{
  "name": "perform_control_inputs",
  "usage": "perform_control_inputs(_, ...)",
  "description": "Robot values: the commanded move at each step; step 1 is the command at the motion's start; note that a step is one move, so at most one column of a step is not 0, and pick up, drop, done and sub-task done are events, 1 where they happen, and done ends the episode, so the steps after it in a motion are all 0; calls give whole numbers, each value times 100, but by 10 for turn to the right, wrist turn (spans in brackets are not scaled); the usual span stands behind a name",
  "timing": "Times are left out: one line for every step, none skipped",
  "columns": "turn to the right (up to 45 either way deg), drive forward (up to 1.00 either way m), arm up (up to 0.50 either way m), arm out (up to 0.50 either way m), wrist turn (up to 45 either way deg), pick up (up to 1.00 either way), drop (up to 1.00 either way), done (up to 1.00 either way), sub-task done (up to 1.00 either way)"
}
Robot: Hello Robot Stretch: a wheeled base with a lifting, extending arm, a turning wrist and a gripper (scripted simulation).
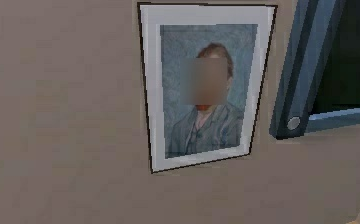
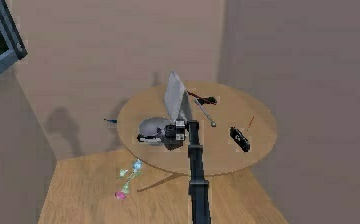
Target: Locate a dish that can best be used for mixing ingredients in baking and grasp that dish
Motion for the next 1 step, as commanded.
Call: perform_control_inputs(0,0,0,0,0,100,0,0,0)
